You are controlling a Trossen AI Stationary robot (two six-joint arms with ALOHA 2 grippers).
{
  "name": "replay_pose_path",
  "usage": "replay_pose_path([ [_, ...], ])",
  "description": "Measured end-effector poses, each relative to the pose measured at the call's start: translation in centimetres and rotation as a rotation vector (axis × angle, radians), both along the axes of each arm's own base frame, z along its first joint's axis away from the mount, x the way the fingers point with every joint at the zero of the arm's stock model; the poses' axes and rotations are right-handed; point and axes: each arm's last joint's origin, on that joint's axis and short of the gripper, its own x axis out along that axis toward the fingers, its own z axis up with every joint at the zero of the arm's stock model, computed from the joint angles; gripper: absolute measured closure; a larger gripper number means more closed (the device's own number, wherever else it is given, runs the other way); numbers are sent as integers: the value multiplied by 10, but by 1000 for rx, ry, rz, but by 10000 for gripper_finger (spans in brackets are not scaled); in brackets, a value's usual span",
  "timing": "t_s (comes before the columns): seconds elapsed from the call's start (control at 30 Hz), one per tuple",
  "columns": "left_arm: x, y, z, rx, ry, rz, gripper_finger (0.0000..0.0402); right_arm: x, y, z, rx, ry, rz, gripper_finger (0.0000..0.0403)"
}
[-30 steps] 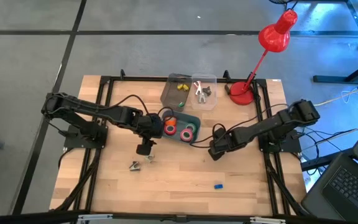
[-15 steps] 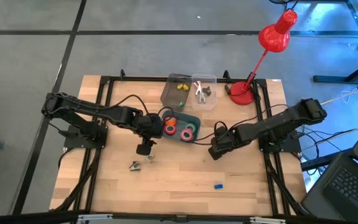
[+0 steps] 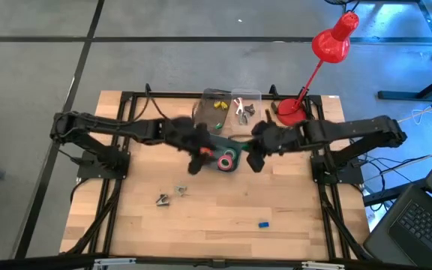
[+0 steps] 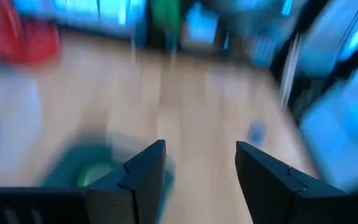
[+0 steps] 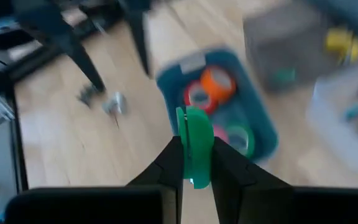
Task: Pick and place Stapler, Stapler remover, tape
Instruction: Put the green stapler into the black bin
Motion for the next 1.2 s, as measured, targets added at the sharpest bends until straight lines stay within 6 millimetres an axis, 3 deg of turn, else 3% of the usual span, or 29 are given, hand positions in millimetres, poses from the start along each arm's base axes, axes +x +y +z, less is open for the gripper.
replay_pose_path([
  [0.13, 9, 22, 34, -99, -361, 18, 217, 3, -7, 25, -52, -82, 73, 353],
  [0.23, 7, 34, 47, -148, -488, 17, 217, 6, -10, 37, -66, -141, 114, 353],
  [0.5, 5, 45, 53, -163, -517, -1, 217, 8, -10, 57, -105, -246, 150, 353],
  [1.2, 4, 43, 61, -164, -596, -26, 217, 33, -22, 61, -151, -387, 162, 353],
])
